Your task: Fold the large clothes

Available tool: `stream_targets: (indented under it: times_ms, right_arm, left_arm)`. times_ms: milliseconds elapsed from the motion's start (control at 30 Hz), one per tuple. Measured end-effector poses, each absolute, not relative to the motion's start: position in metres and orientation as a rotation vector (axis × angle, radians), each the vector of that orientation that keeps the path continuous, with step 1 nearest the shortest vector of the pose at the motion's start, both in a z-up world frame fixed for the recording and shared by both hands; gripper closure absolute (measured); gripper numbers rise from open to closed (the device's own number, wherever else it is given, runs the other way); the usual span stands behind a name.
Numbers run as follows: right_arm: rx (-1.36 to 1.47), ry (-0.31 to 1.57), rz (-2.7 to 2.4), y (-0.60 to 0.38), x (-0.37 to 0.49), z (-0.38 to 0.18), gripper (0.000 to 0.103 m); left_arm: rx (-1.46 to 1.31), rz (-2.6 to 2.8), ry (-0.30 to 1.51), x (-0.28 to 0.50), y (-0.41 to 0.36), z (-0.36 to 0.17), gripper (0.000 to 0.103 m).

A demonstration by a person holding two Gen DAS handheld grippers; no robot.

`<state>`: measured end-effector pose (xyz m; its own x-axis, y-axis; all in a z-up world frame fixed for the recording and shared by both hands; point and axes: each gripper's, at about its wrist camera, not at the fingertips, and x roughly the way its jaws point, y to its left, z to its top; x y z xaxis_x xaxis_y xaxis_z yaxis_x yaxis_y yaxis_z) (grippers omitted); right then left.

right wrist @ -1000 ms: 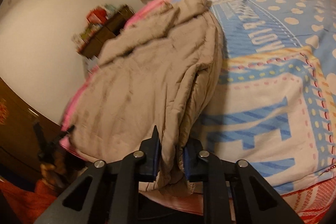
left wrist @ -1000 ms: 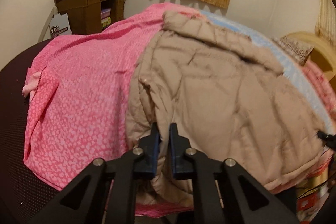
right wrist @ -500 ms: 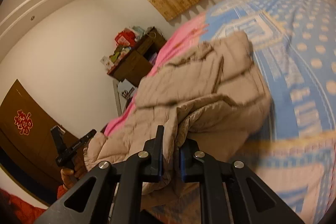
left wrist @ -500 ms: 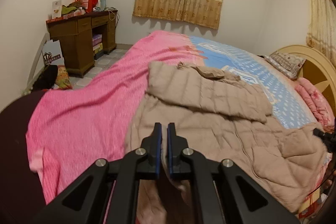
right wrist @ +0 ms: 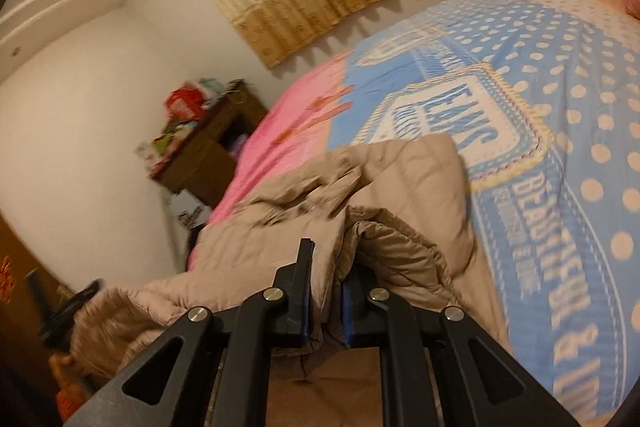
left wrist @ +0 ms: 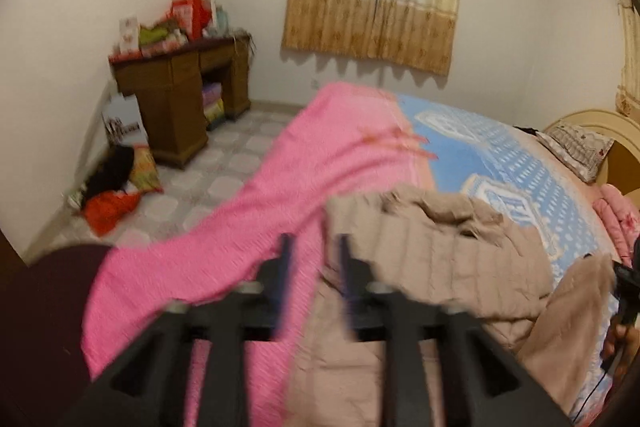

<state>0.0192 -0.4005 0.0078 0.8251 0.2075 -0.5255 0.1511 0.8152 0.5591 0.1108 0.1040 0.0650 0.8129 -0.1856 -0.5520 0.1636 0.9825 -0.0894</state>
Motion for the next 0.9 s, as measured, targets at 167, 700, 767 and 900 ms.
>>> stream_targets:
  times_ms: [167,700,767,900]
  right_arm:
    - [0.67,0.656,-0.116,-0.43,0.074,-0.028,0.092]
    - [0.907,0.553,0.022,-0.474,0.057,-0.032,0.02]
    - [0.859,0.499,0.027,-0.48,0.035,-0.013,0.017]
    - [0.614,0.537,0.003,-0.473,0.024,0.007,0.017]
  left_arm:
    - [0.011,-0.118,0.496,0.101,0.15,0.074,0.016]
    - [0.024,-0.312,0.695,0.195,0.059,-0.035,0.01]
    - [0.011,-0.312,0.705,0.216,0.049,-0.041,0.011]
    - [0.007,-0.362,0.773,0.237,0.034,-0.055,0.011]
